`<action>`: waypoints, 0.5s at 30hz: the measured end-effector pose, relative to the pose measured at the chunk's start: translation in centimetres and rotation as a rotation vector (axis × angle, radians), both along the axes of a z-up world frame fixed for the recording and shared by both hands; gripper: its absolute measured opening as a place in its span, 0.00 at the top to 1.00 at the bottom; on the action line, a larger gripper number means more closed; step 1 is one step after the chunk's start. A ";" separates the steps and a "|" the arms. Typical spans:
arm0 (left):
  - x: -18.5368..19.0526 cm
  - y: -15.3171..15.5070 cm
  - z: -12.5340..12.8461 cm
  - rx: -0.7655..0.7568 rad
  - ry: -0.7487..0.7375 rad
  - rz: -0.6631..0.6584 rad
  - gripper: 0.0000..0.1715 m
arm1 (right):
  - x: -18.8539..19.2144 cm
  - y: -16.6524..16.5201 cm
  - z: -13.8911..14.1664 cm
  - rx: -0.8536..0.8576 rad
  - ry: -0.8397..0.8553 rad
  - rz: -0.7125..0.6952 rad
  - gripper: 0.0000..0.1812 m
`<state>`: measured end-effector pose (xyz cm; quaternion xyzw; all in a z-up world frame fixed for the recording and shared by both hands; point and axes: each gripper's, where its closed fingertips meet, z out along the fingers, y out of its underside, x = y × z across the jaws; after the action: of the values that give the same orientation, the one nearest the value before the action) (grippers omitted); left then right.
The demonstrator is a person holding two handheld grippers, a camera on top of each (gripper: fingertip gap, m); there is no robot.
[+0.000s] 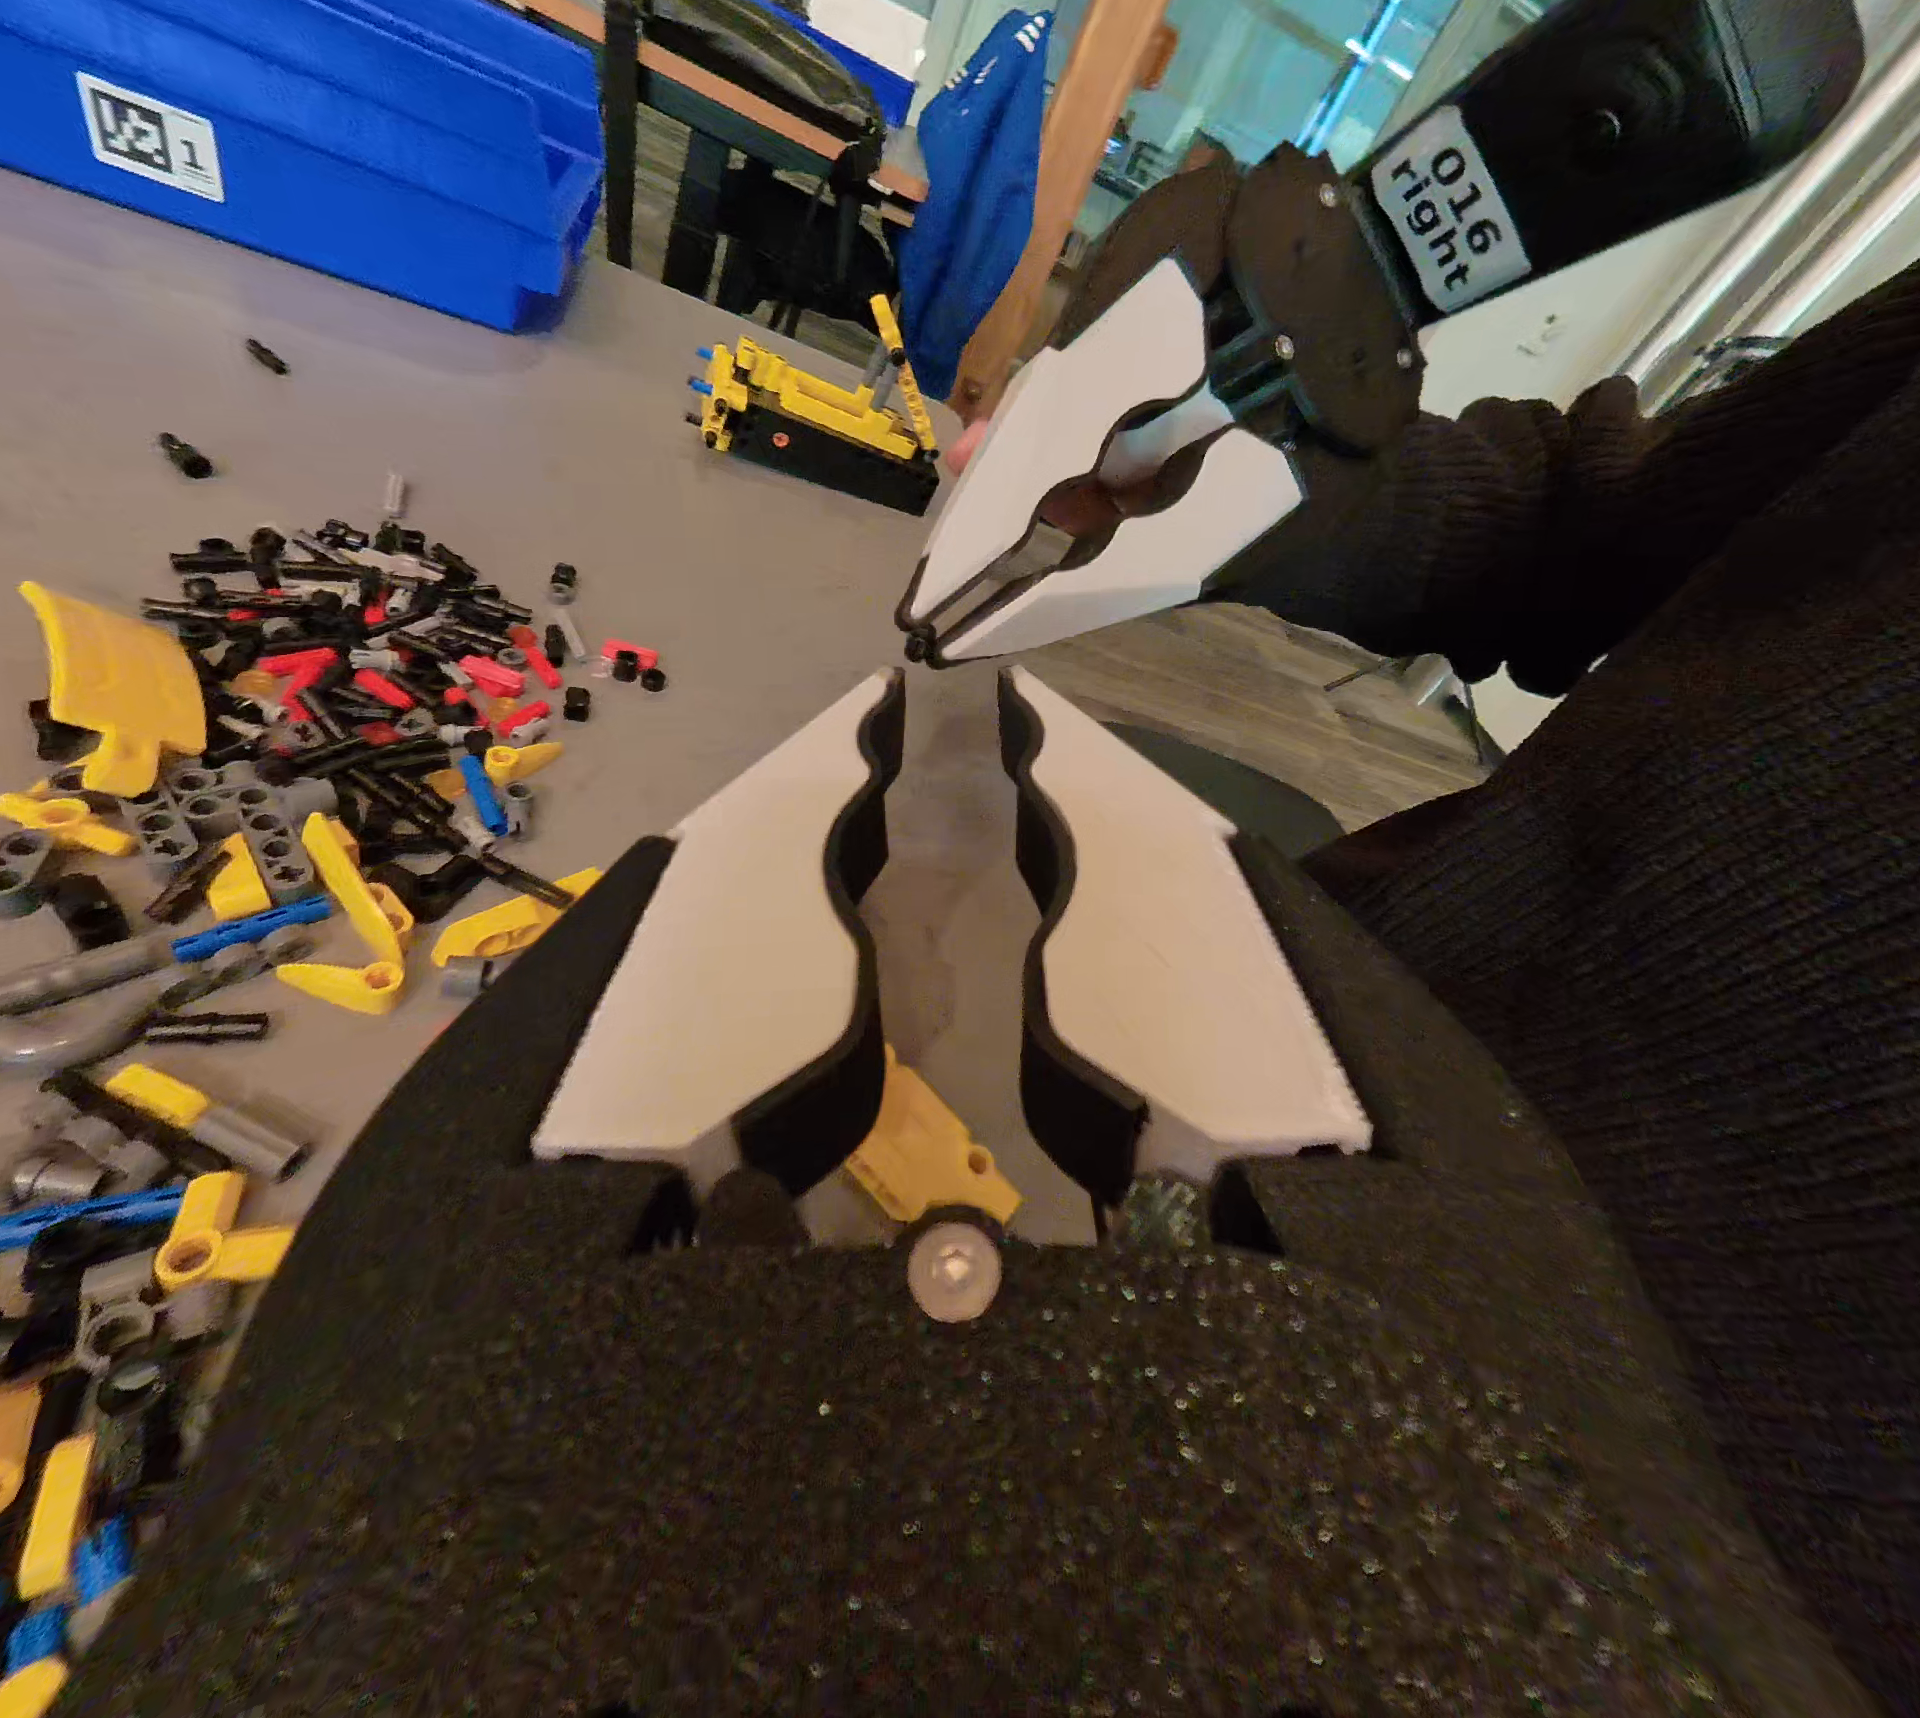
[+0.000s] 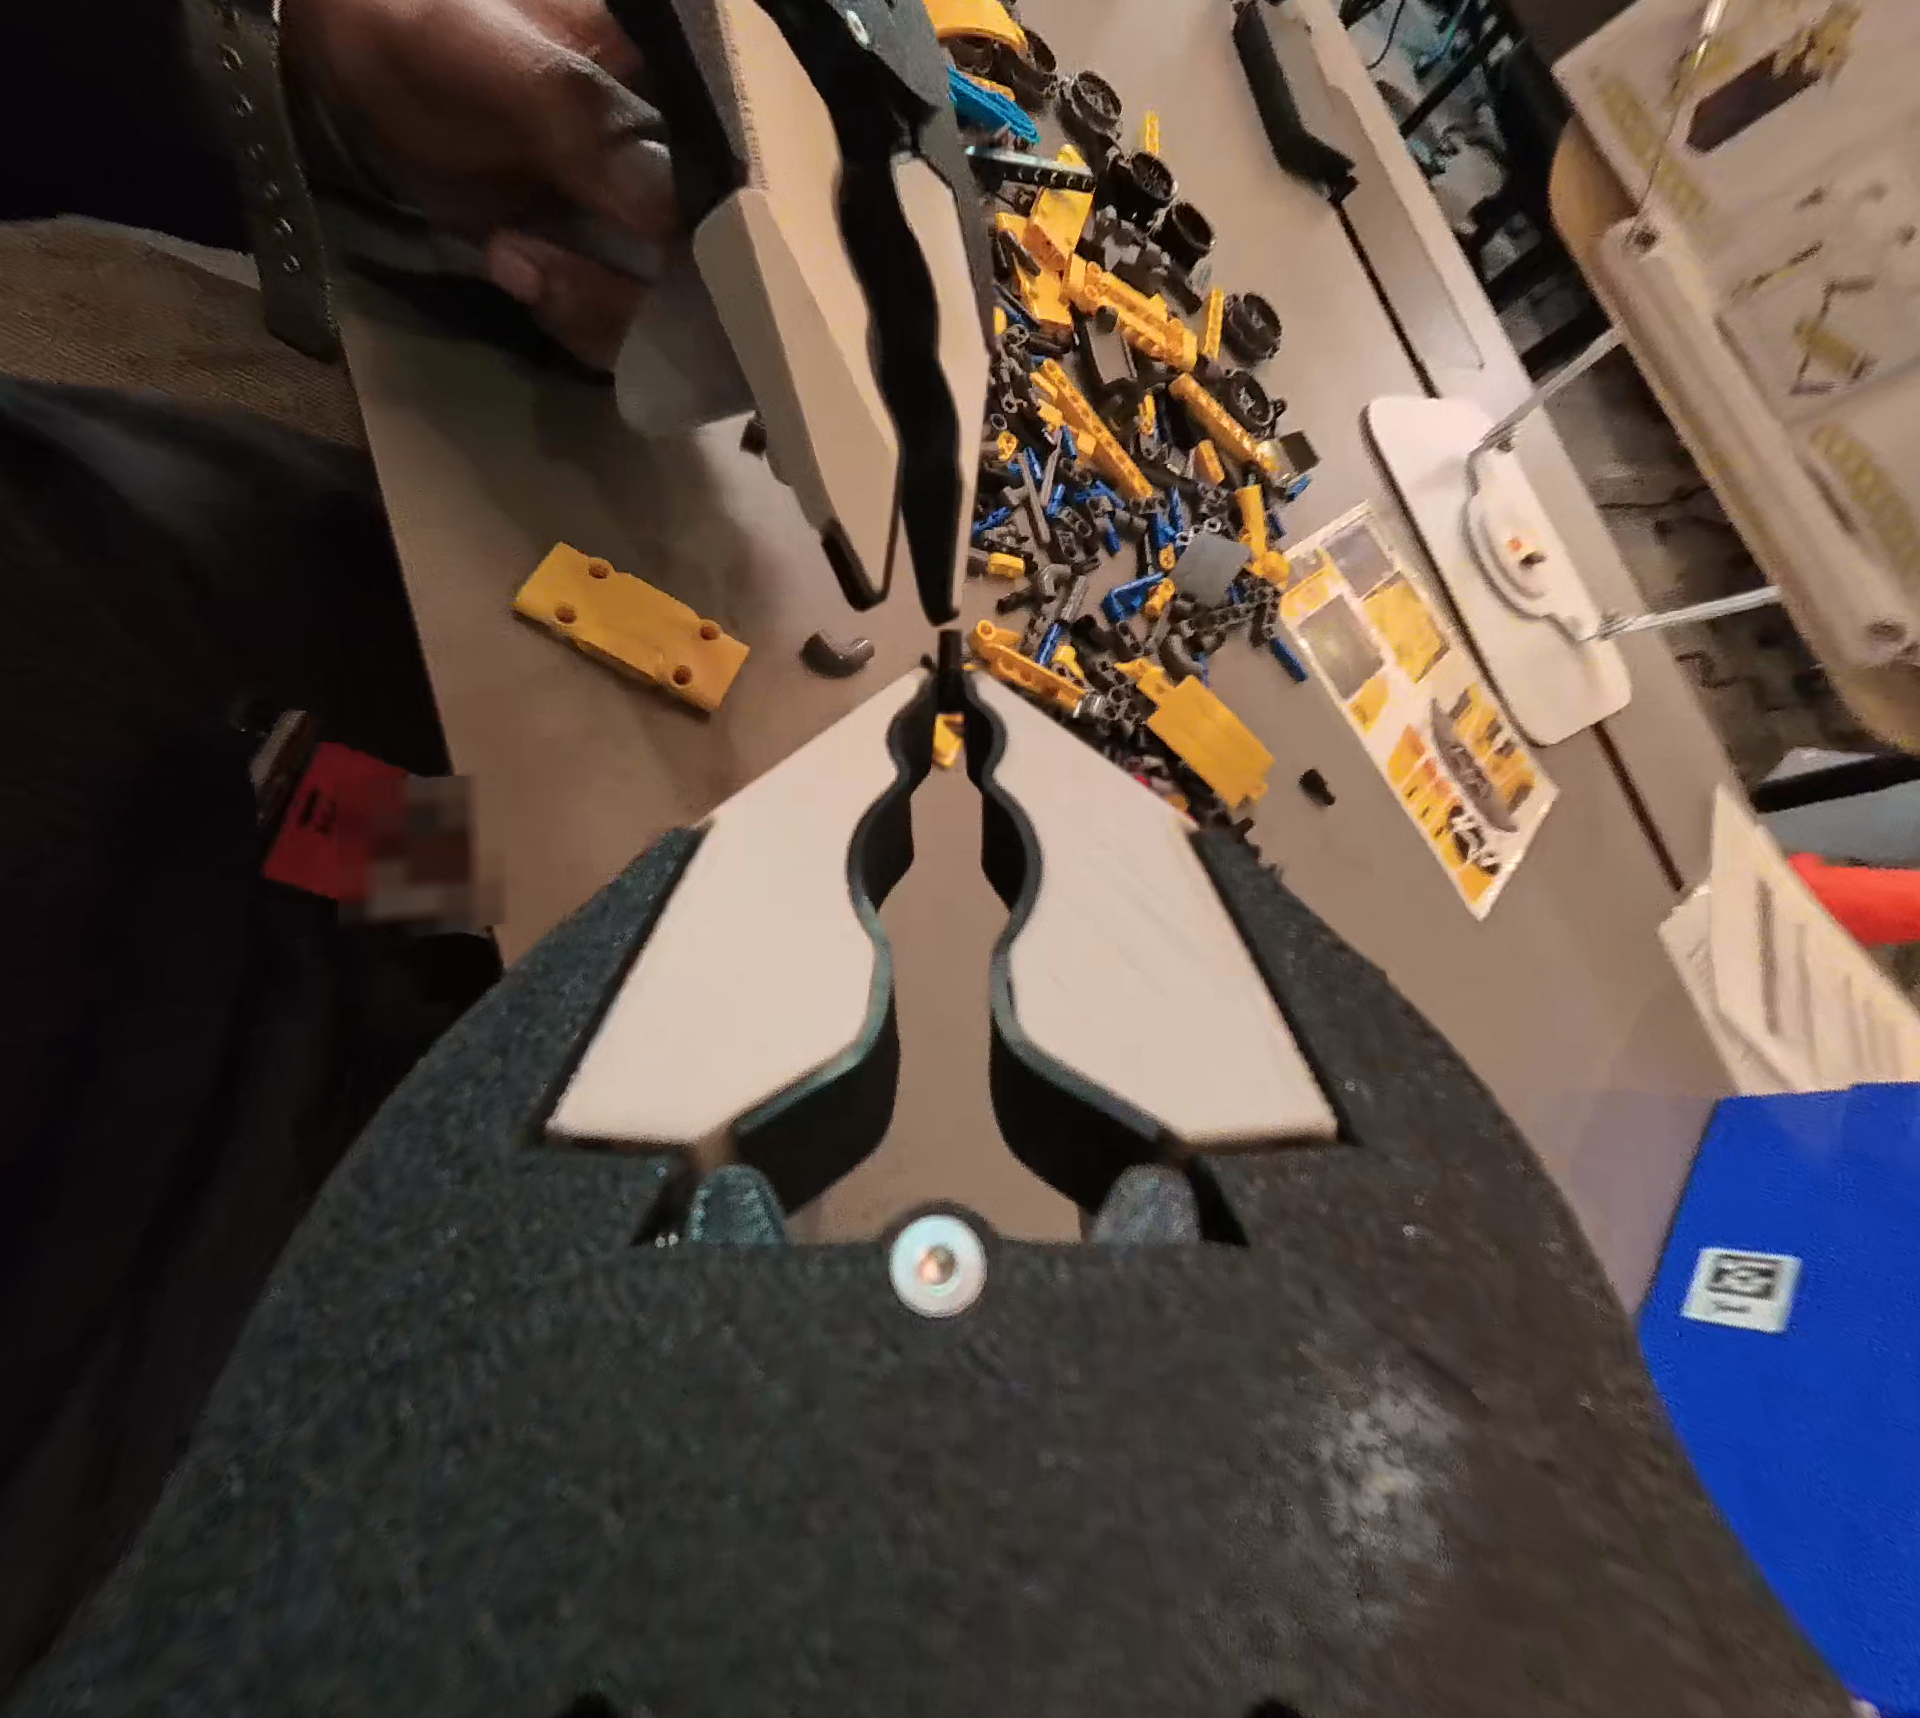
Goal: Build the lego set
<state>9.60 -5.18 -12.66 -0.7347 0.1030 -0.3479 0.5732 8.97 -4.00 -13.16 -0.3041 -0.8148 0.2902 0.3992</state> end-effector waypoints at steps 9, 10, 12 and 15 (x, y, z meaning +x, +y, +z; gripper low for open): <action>-0.5 -0.3 0.6 0.034 -0.024 0.014 1.00 | -0.1 -1.4 0.2 0.116 0.028 0.058 0.98; -0.5 -0.3 0.7 0.037 -0.031 0.013 1.00 | -0.1 -1.4 0.3 0.116 0.031 0.055 0.98; -0.3 -0.5 0.9 0.045 -0.042 -0.003 1.00 | -0.2 -1.2 0.4 0.121 0.037 0.046 0.98; -0.1 -0.6 1.0 0.050 -0.057 -0.022 0.98 | 0.0 -1.3 0.7 0.126 0.048 0.056 0.98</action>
<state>9.52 -5.80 -11.67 -0.7090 0.1033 -0.3721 0.5901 8.98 -5.29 -12.44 -0.2482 -0.8300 0.2565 0.4286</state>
